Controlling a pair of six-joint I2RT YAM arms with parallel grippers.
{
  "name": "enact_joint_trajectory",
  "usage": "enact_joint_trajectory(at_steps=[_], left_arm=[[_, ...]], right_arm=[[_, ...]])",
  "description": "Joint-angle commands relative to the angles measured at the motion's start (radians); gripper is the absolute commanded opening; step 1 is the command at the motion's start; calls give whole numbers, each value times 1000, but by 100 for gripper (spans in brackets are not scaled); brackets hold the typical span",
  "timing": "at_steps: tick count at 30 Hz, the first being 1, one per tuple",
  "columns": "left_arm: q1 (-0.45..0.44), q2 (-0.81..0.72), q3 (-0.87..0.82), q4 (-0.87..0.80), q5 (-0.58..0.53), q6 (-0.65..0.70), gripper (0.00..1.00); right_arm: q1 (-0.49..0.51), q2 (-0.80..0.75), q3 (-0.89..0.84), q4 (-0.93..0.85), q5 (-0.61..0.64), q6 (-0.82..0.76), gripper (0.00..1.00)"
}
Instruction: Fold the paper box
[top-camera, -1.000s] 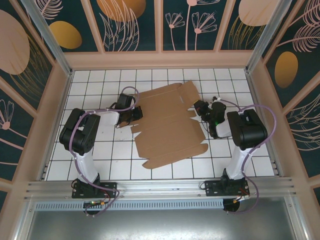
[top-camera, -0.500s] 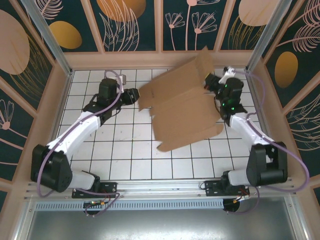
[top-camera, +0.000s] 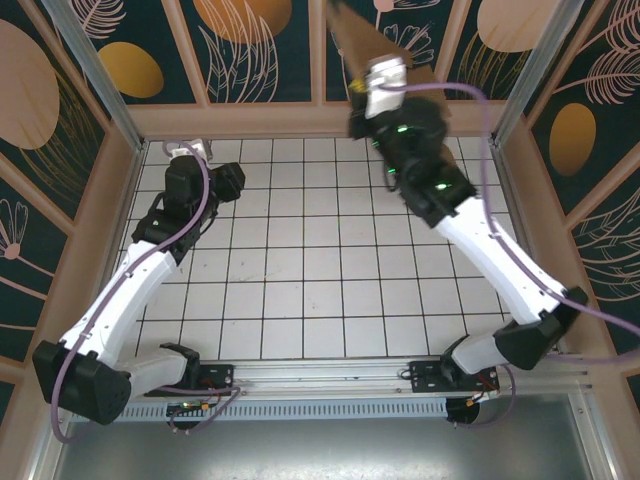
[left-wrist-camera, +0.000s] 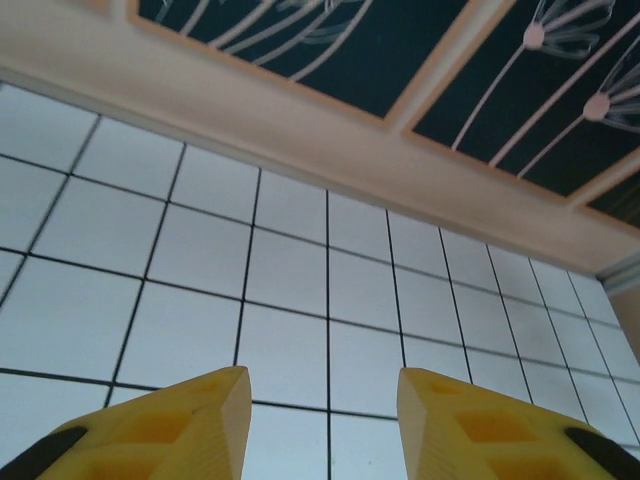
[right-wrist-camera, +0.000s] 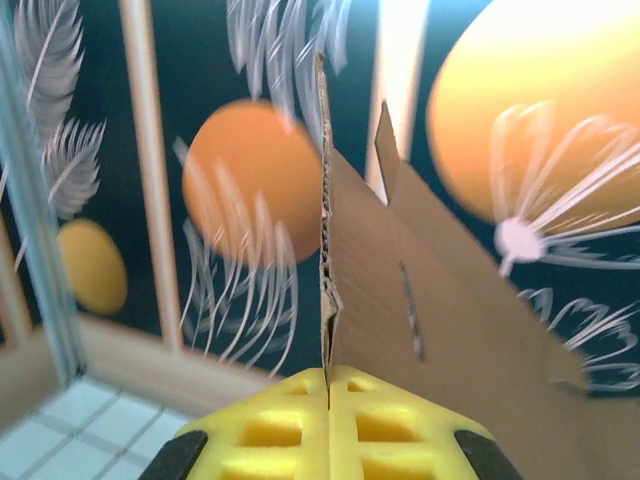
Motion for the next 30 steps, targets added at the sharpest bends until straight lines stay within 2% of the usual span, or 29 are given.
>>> enact_joint_trajectory(at_steps=[1,3,4,6,7,9,12,15,17,18,19,20,23,26,30], left_arm=[[8,-55,45,-24,-95,9,43],[8,-74,53,-25,-109,13,43],[8,-83,60,-27,-116,16,43],[8,-88,77,-28,-121,23,43],[8,-87,87,-29,-119,26,43],[8,-77,105,-29,-106,30,43],[8,-45,126,-24,-59,38,43],[8,7,128,-13,14,43,43],[4,60,120,7,103,40,38],[-11,97,116,15,139,35,33],[-39,141,115,22,159,34,24],[-71,182,116,31,171,39,17],[-194,334,139,59,190,49,1],[-304,500,187,94,229,45,0],[-431,737,306,63,221,62,0]], right_arm=[[128,98,-145,-36,215,-77,6],[193,131,-263,42,208,-10,8],[226,163,-313,80,202,36,16],[269,240,-345,97,153,115,45],[288,281,-343,99,126,144,54],[312,322,-333,113,89,171,65],[287,261,-360,172,-24,227,74],[200,154,-420,218,-203,315,76],[113,97,-472,229,-308,385,75],[61,75,-509,231,-353,433,73],[0,63,-537,211,-368,479,69],[-51,59,-554,181,-367,514,63],[-182,71,-594,65,-293,578,32],[-300,116,-610,-15,-229,575,12],[-412,189,-621,-50,-209,581,0]])
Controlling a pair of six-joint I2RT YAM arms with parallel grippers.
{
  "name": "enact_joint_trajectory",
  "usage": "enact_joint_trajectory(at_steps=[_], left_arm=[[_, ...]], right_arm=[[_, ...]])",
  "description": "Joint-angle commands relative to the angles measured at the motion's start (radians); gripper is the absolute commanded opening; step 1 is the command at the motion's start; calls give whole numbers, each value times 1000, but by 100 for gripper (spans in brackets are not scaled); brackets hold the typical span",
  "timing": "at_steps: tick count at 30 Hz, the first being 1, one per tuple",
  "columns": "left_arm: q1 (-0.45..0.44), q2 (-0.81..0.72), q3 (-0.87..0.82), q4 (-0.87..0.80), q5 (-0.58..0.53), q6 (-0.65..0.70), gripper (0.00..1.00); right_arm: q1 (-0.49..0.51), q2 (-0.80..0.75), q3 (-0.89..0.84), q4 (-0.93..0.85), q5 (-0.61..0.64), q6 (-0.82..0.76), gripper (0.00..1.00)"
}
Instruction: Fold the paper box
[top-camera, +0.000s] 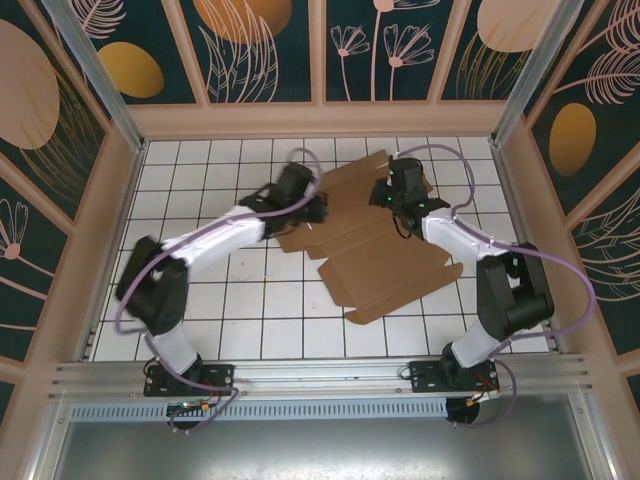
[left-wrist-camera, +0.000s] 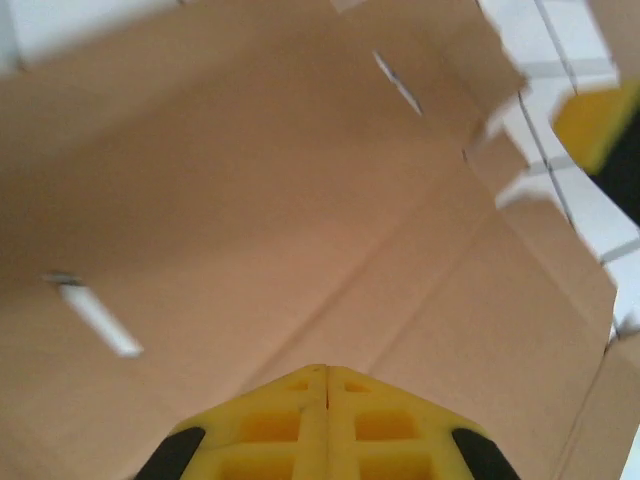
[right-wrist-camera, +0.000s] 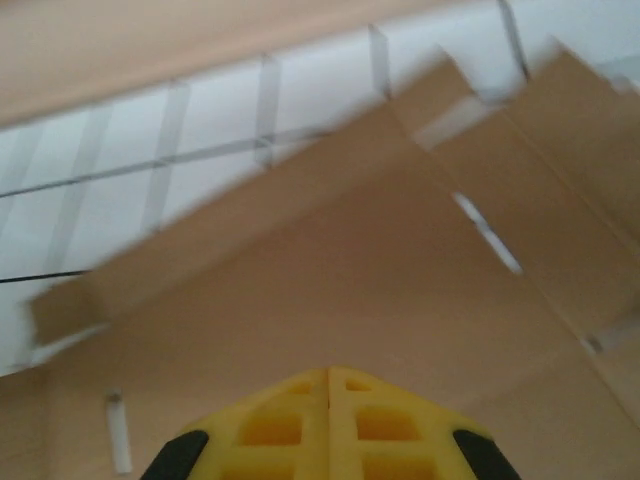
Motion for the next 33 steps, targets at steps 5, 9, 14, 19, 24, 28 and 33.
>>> enact_joint_trajectory(at_steps=[5,9,14,19,24,28,33], left_arm=[[-112,280,173,-36,97,0,0],[-113,362,231,-99,96,14,0],[-70,413,247,-172,49,25,0],[15,394,156,-154,32,27,0],[99,392,112,-143,-6,26,0],[182,383,120,-133,-13,23,0],[230,395,202,-185,-61,78,0]], right_arm=[[-109,147,26,-139,24,18,0],[-149,263,78,-179,21,6,0],[-194,344,141,-238,-23,-14,1],[-186,359,118,-281,-30,-36,6],[-141,308,29,-300,-25,-48,9],[-34,260,-31,-327,-39,-44,10],[119,192,-62,-367,-161,-33,6]])
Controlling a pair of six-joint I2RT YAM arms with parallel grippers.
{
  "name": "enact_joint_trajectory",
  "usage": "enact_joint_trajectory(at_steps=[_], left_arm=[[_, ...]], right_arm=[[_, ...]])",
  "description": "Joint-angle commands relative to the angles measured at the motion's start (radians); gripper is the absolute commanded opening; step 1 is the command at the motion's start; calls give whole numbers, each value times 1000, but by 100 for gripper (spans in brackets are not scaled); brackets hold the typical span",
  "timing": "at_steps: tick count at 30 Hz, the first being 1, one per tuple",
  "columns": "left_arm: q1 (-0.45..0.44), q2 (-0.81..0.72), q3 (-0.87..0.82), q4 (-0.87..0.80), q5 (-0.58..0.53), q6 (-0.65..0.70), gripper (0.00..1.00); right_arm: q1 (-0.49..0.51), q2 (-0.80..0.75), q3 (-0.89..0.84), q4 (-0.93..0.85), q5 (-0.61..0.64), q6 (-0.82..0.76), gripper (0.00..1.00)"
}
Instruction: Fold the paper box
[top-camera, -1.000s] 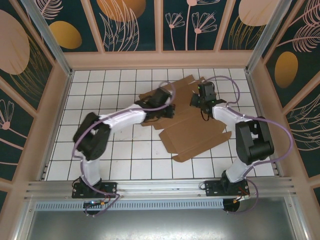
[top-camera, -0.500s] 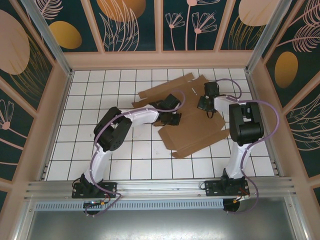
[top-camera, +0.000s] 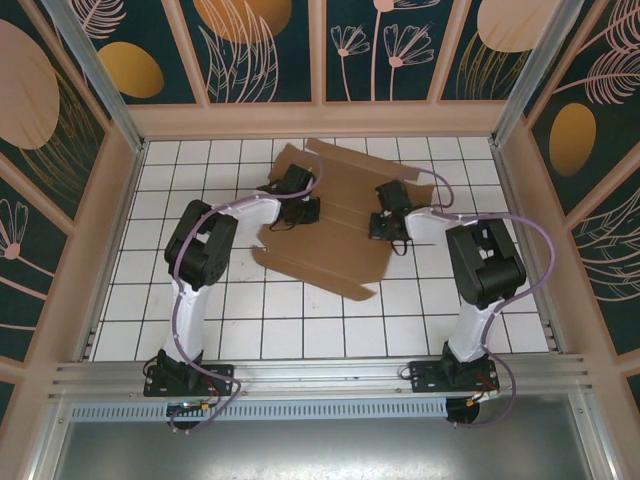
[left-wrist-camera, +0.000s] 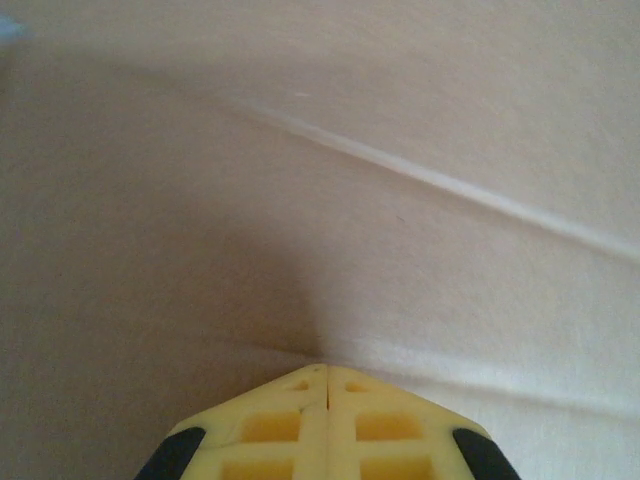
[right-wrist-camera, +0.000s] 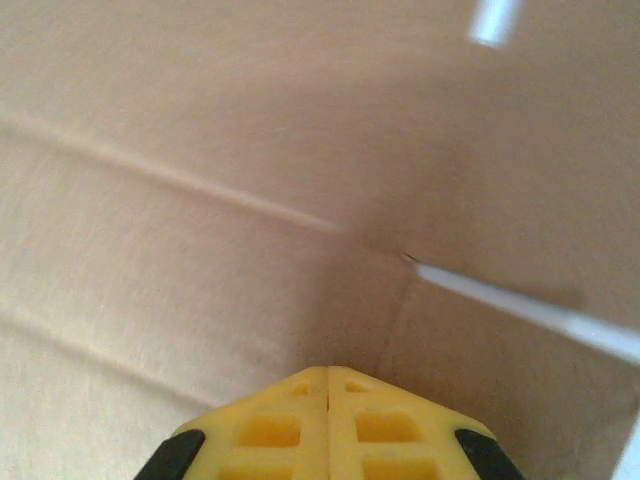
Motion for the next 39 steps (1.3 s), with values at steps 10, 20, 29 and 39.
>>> enact_joint_trajectory(at_steps=[10,20,29,39], left_arm=[[65,-27,38,-89,-58,57,0],[75,-287,-296,119,12,-100,0],[86,-296,-420,97,-36,-139,0],[192,-255,-435,107,3,-135,0]], right_arm=[[274,58,201,-133,-327,72,9],[30,-19,204,-34,-169,8,10],[9,214,354,-209,-40,-74,5],[135,151,179,-178,-104,-24,6]])
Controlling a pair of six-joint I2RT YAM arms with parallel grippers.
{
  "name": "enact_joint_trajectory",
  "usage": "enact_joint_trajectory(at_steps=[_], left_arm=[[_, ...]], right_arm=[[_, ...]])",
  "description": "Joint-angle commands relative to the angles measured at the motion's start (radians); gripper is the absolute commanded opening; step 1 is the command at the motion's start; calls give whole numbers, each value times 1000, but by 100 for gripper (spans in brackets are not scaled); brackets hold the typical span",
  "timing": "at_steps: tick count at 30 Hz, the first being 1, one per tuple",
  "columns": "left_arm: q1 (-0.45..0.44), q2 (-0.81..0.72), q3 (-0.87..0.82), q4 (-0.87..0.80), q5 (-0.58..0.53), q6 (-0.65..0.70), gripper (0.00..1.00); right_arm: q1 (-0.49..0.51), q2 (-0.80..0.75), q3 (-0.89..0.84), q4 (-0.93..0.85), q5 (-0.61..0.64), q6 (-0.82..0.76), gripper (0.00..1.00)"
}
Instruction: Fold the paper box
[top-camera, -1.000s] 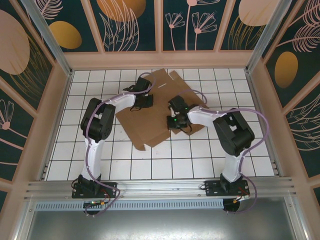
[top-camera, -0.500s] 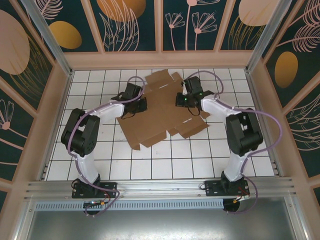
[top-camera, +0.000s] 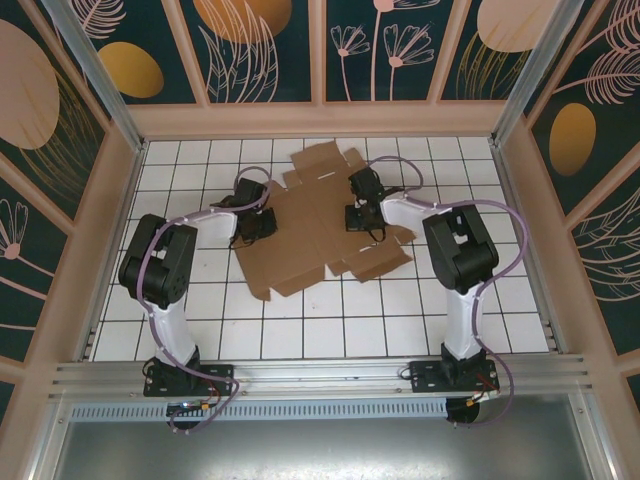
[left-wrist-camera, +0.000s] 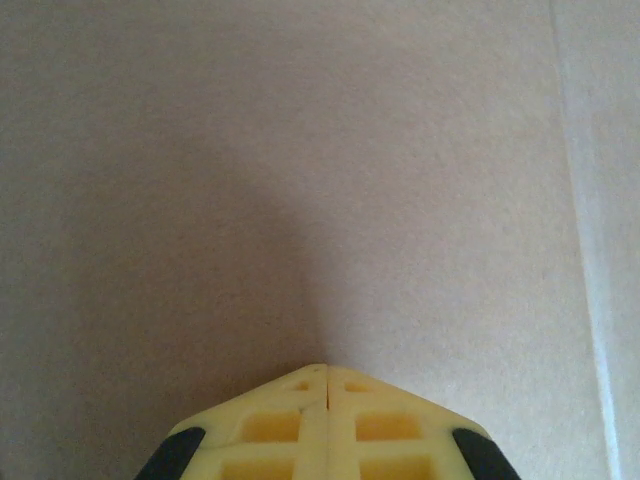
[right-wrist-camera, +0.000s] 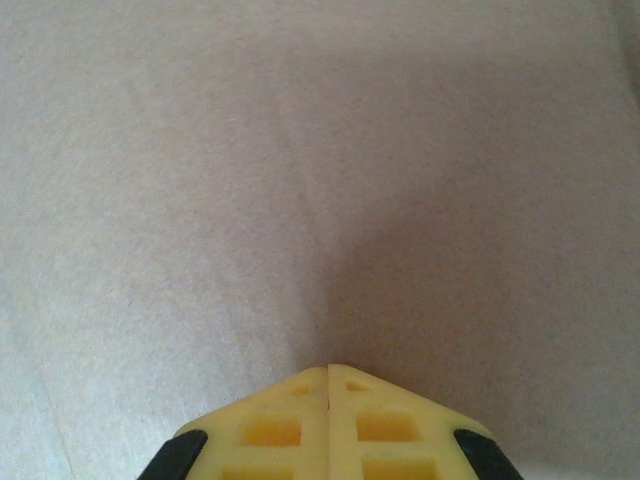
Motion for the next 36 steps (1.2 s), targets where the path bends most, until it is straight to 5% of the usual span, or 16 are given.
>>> enact_joint_trajectory(at_steps=[1,7,14,19,36], left_arm=[[21,28,-7,0,7,-7,0],[21,-13,15,-24,-17,20,0],[-51,-74,76,20,92,64,0],[-118,32,160,12,198,63,0],[-86,152,103,68,302,44,0]], right_arm=[[71,-45,-113,-46,-96,35,6],[56,-241,-222,67,-219,96,17],[-125,-506,-354,244,-198,67,78],[-280,-433,-337,252,-230,12,90],[-372,-127,-283,263,-557,-21,81]])
